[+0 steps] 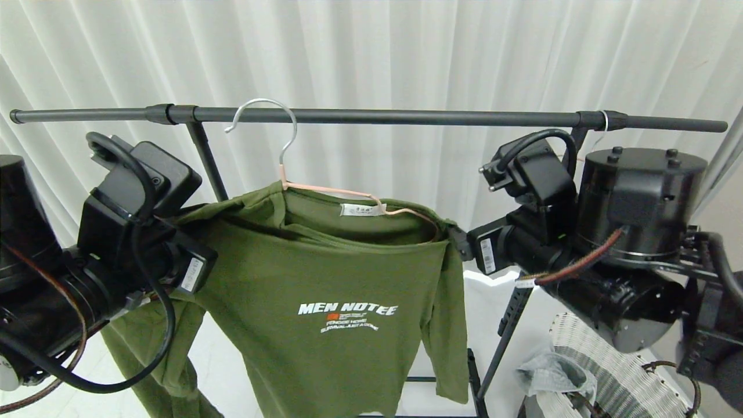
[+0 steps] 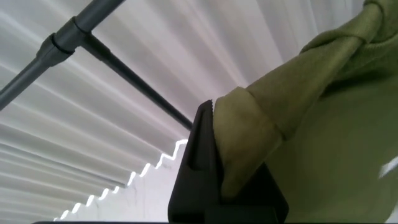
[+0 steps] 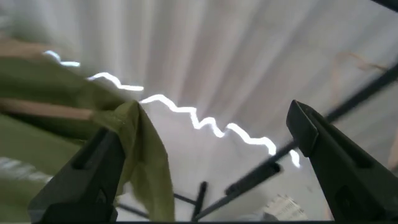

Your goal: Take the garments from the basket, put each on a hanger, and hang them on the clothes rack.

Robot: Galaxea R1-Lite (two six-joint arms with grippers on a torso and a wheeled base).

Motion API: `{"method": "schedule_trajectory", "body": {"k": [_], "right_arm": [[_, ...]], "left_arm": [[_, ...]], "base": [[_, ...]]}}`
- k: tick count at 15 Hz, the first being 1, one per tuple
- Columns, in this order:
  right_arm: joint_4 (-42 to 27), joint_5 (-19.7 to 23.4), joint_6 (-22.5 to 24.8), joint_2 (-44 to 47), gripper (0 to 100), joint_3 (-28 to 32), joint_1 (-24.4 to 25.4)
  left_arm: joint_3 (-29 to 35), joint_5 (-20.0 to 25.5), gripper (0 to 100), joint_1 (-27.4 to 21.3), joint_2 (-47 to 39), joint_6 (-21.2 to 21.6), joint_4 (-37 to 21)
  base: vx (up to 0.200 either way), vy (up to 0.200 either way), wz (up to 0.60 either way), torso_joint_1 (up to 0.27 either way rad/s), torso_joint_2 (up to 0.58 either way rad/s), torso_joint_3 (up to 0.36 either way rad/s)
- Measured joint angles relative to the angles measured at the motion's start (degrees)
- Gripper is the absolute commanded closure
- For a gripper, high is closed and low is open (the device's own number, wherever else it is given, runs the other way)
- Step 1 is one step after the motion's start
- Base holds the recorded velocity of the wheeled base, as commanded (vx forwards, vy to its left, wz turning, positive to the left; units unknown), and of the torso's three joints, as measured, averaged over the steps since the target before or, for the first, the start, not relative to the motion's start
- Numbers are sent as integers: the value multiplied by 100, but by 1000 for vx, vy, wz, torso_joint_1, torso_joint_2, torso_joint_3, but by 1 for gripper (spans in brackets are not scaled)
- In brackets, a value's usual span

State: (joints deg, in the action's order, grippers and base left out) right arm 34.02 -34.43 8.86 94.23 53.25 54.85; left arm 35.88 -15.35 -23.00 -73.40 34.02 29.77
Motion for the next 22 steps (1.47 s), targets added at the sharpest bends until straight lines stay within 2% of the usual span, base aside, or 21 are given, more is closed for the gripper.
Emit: {"method": "schedule_trajectory", "body": {"k": [2,7,14,21,22], "right_arm": [[-4,218,13,-33,0,-168,354],[18,690,541,-82,0,-24,479],[27,728,840,306,0,723,330],[254,741,1209,560,0,796,300],[265,744,1215,572,100,775,315]], "left_arm": [[-11,5,100,-61,-17,-67,50],[-29,24,100,-386,-13,-79,88],[-143,52,100,-855,50,-77,94],[-178,121,100,-1123,107,-79,96],[-176,128,100,-1125,107,-77,96]], "base": [[0,0,0,0,0,0],[0,0,0,0,0,0],[0,0,0,0,0,0],[0,0,0,0,0,0],[0,0,0,0,0,0]]}}
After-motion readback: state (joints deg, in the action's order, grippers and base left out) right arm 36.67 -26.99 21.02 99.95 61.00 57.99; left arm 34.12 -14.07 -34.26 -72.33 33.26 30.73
